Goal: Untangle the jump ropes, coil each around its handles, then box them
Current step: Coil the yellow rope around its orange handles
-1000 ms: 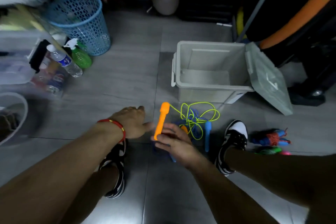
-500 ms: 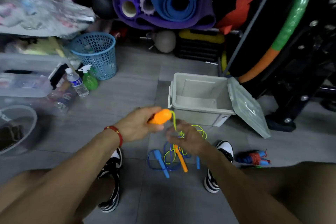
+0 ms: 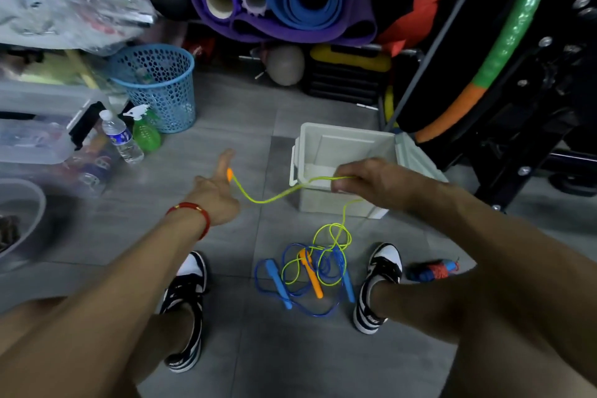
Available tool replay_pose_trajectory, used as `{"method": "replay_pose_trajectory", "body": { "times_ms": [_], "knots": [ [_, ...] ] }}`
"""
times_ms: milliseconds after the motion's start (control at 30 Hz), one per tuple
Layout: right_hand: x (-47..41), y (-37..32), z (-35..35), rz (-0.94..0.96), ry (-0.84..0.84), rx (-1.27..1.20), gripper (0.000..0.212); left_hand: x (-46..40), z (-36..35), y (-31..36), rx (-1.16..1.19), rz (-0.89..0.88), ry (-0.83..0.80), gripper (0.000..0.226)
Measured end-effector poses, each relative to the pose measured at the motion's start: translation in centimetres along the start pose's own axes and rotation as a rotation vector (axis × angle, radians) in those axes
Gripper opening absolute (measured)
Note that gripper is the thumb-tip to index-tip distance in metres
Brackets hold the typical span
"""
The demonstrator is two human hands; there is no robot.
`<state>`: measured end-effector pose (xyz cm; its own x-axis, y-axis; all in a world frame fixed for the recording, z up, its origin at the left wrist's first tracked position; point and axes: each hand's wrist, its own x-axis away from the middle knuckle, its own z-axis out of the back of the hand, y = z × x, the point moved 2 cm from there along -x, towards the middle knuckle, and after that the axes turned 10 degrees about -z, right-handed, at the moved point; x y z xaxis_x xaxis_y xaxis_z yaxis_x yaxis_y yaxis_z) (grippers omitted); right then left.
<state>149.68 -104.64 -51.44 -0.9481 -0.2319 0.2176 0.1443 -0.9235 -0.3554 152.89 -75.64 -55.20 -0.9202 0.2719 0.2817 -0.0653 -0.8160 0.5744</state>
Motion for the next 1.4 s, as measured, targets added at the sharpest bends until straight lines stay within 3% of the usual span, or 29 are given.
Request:
{"method": "replay_pose_trajectory", "body": {
  "times_ms": [100,267,433,500,567,633,733,867,967,1033,1100,1167,1200,1267,1333,1400],
  "knots": [
    [-0.9,-4.0,0.9,0.151,0.000,0.141,0.036,-0.2,-1.9,2.1,0.093,-0.074,-0.104,0.093],
    [-2.5,-5.4,-0.6,0.198,0.071,0.138,0.028,-1.2,-3.5,2.6,0.047,-0.159,-0.208,0.091],
    [-3.7,-4.7,-3.7,0.193,0.057,0.081,0.026,-2.2,-3.6,0.9,-0.233,-0.113,-0.213,0.098],
    [-4.8,-5.0,-4.9,0.197,0.037,0.084,0.025,-2.5,-4.4,1.2,-0.088,-0.285,-0.164,0.077],
    [-5.8,-5.3,-5.8,0.180,0.009,0.135,0.026,-2.4,-4.6,1.7,0.038,-0.402,-0.118,0.034],
    [-7.1,-5.2,-6.5,0.158,-0.026,0.140,0.029,-3.1,-4.7,1.2,-0.043,-0.431,-0.094,0.010],
    [-7.8,-3.0,-8.0,0.074,-0.160,0.272,0.030,-4.3,-4.7,-2.3,-0.300,-0.339,-0.077,0.010],
    [-6.5,4.5,-8.6,-0.213,-0.336,0.545,0.027,-4.7,-2.9,-7.3,-0.497,-0.024,-0.029,0.010],
    [-6.1,6.0,-7.7,-0.270,-0.437,0.318,0.018,-3.8,-2.1,-9.7,-0.622,0.153,-0.097,0.023],
    [-6.1,4.3,-6.2,-0.160,-0.329,0.045,0.022,-3.3,-2.5,-10.2,-0.755,0.173,-0.289,0.035],
    [-5.6,1.0,-4.4,-0.045,-0.234,-0.093,0.020,-2.8,-3.5,-8.7,-0.637,0.056,-0.384,0.057],
    [-4.9,-2.0,-3.7,0.092,-0.151,-0.068,0.017,-1.7,-4.6,-4.7,-0.229,-0.137,-0.324,0.079],
    [-4.5,-3.0,-3.7,0.137,-0.103,-0.026,0.019,-1.1,-5.1,-2.3,0.022,-0.249,-0.309,0.076],
    [-4.2,-3.9,-3.8,0.143,-0.005,0.062,0.025,-0.3,-5.7,0.7,0.336,-0.403,-0.344,0.044],
    [-4.3,-3.4,-3.7,0.110,0.000,0.103,0.024,-0.5,-4.7,1.2,0.293,-0.450,-0.288,0.031],
    [-4.4,-2.3,-4.2,0.062,-0.127,0.059,0.021,-1.1,-2.9,0.3,0.217,-0.464,-0.113,0.031]
  ]
}}
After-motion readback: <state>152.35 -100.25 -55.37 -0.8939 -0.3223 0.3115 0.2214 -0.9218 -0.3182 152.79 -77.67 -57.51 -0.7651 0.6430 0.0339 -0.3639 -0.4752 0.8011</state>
